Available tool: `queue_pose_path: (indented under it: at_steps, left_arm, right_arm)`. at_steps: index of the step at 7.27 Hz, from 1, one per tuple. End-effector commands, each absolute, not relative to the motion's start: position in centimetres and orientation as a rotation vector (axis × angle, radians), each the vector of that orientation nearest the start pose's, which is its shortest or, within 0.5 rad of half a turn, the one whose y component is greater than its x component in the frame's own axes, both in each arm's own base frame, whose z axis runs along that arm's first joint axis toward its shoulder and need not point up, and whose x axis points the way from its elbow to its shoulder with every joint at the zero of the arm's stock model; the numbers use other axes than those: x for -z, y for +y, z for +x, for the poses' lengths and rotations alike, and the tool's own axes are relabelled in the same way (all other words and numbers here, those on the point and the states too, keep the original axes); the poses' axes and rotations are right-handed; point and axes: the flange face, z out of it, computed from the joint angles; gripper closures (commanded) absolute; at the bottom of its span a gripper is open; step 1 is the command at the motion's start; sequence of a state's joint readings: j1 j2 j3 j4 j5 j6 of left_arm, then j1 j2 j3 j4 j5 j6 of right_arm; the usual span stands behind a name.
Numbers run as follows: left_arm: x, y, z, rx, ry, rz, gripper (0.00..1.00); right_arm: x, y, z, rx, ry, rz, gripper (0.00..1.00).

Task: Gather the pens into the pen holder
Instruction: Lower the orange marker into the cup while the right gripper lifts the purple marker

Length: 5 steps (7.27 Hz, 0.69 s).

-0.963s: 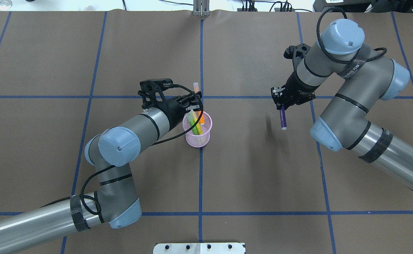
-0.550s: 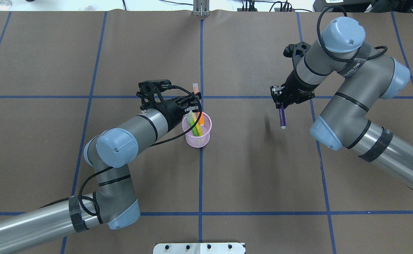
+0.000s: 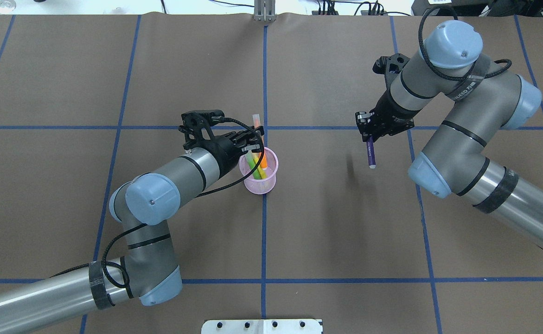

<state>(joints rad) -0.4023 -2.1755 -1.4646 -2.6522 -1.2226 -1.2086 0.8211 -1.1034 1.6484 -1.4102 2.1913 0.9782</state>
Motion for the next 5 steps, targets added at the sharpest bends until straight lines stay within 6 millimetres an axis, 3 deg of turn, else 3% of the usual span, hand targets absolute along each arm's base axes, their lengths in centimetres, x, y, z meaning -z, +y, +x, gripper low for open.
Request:
queue_pose_path:
  at_steps: [1, 2, 5]
  left_arm:
    - [-21.6, -41.7, 55.8, 0.307, 1.366, 0.837, 0.13]
    - [-20.8, -41.3, 55.2, 0.311, 1.388, 0.841, 0.00]
    - [-16.4, -39.6, 51.8, 0.245, 1.443, 0.795, 0.00]
  right_arm:
    - [-33.6, -53.2, -39.0, 0.004, -0.902, -0.006, 1.00]
    - [-33.2, -53.2, -38.7, 0.003, -0.908, 0.000, 1.00]
    - [-28.4, -52.5, -36.4, 0.008, -0.957, 0.130, 1.00]
